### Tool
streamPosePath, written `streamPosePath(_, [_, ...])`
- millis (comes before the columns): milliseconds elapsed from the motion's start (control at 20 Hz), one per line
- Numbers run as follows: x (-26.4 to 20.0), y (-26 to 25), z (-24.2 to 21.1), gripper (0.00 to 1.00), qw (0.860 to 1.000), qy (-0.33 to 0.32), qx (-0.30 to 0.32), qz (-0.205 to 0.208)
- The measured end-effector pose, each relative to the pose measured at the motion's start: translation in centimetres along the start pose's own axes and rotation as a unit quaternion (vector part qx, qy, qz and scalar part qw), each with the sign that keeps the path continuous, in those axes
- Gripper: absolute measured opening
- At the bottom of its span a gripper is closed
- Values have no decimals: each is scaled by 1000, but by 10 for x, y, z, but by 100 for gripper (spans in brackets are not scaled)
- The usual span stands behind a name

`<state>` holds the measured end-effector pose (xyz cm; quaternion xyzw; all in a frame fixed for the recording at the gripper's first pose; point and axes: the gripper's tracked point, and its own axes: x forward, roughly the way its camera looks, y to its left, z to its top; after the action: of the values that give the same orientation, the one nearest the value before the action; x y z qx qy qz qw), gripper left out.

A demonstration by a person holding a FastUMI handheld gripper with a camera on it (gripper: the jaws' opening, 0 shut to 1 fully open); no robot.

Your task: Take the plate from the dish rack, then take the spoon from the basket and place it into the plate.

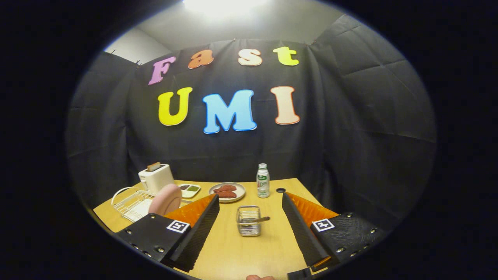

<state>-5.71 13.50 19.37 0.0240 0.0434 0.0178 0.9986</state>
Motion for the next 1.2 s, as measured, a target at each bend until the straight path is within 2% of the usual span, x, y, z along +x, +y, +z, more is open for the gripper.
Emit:
streamPosePath(250, [35, 88, 12, 99, 996, 42, 19, 74])
streamPosePath(400, [62, 132, 2, 99, 988, 96, 35, 114])
streamPosePath(700, [121, 181, -36, 99, 967, 215, 41, 132])
streamPosePath(950, [162, 201, -84, 99, 936, 323, 54, 129])
streamPosePath(1200, [177, 221, -128, 99, 898, 417, 68, 125])
